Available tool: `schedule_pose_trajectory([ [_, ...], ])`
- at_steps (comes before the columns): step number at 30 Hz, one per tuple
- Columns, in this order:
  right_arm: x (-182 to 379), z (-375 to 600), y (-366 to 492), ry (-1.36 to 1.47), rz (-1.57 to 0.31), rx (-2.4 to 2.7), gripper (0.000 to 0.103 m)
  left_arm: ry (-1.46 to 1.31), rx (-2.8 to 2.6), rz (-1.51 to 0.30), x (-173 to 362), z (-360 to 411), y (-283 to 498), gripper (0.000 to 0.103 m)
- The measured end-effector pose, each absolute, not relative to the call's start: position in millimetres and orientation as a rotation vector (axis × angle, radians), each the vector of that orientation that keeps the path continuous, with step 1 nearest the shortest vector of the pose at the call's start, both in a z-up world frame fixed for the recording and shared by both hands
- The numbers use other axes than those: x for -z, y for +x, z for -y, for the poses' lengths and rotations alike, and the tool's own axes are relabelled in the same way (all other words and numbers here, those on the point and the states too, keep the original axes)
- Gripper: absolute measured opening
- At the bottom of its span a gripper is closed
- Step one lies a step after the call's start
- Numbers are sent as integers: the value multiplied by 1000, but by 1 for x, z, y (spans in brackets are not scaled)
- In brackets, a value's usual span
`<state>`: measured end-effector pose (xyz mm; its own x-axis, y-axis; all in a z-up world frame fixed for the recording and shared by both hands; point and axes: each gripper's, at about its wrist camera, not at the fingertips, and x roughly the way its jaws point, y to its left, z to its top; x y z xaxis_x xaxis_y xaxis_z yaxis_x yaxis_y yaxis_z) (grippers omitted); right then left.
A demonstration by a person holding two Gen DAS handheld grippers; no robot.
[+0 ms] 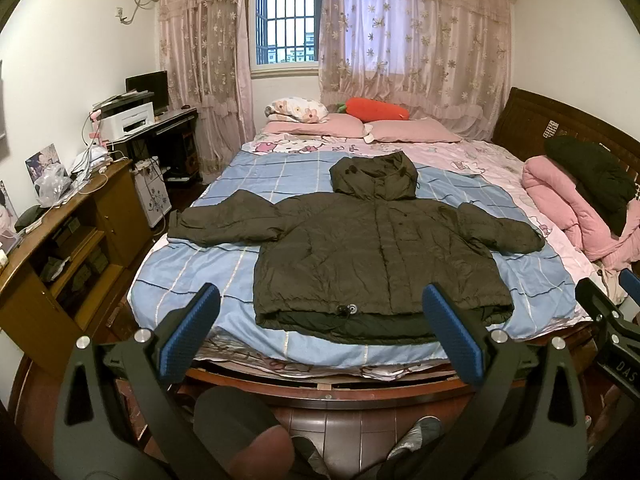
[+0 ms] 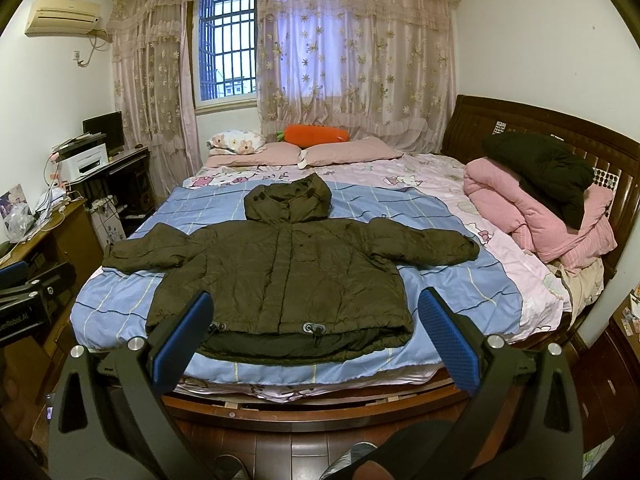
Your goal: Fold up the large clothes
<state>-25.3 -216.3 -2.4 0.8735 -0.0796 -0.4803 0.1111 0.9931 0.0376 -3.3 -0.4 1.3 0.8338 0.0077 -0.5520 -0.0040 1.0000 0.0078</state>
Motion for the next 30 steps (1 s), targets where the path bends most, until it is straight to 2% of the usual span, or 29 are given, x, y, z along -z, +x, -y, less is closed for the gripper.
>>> schedule_pose_trajectory([
  [30, 9, 220, -24, 92, -493, 57, 102, -15, 6, -583, -2, -2, -4, 101],
])
